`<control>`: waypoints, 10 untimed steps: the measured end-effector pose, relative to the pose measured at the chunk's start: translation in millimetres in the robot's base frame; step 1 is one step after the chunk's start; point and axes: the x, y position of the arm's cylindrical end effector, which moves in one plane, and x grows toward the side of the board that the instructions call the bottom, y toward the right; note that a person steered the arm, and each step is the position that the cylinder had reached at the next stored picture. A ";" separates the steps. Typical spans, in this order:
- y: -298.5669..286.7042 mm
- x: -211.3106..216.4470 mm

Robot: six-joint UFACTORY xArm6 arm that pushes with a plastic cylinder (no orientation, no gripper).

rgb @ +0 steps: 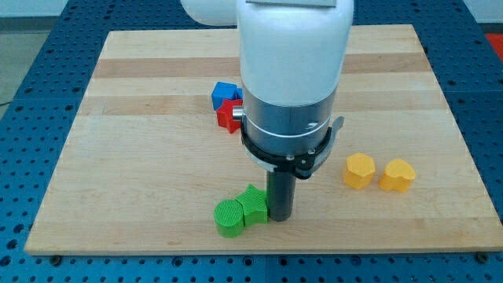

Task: Move yellow heart along with yellow hexagon closer to the green star

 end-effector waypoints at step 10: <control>189.1 -88.5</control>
